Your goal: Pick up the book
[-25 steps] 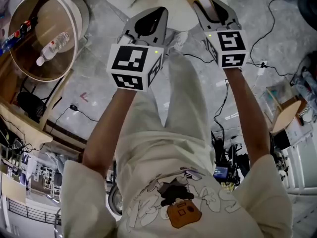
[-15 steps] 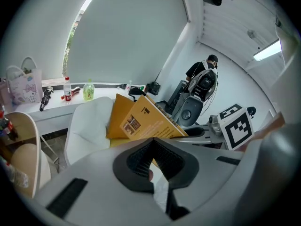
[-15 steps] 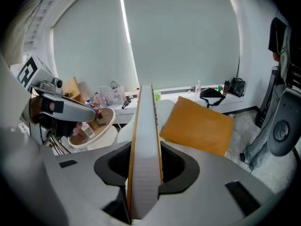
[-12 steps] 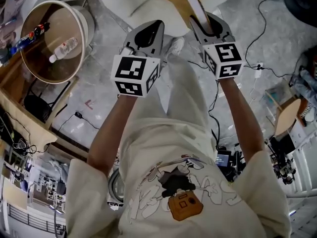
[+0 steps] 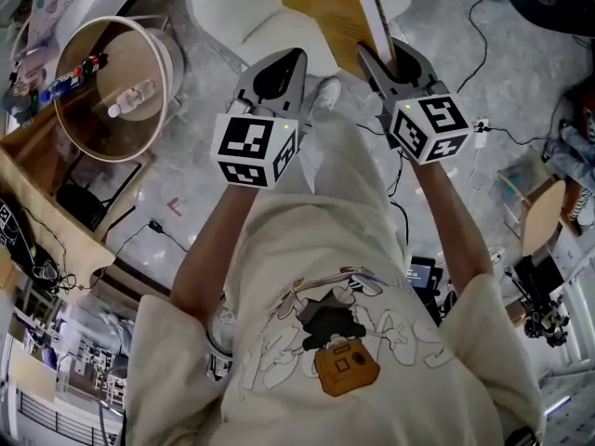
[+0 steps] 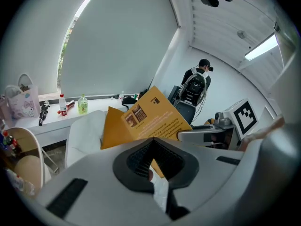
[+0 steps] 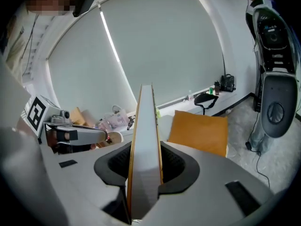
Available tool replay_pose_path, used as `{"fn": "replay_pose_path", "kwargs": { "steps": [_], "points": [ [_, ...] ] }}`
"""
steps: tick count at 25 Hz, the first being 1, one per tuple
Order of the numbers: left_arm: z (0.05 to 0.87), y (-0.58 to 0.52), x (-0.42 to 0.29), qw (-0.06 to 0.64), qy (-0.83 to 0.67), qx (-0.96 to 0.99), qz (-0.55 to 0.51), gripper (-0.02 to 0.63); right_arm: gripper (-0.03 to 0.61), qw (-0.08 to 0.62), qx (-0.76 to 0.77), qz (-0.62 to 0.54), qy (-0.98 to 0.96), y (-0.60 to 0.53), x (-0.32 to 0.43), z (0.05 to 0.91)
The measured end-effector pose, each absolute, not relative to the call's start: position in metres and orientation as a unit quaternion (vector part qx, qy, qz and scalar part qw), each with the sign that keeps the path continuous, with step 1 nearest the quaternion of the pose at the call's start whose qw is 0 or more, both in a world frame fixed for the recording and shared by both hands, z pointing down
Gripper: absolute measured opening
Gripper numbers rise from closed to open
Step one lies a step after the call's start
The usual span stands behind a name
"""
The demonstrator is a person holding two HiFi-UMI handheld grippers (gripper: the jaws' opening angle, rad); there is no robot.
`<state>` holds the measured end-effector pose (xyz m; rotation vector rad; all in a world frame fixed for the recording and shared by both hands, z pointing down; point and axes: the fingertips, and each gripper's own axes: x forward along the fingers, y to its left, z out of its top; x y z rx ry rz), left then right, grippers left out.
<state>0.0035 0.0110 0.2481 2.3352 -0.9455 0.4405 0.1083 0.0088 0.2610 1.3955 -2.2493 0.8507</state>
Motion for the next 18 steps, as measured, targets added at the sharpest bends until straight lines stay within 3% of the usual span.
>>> {"fn": "replay_pose_path", "kwargs": {
  "steps": [18],
  "points": [
    [0.157, 0.026, 0.021, 0.232, -0.351, 0.896, 0.144, 0.006, 0.156, 0.106, 0.472, 0.304, -0.820, 0.040, 0.115, 0.170]
  ]
}}
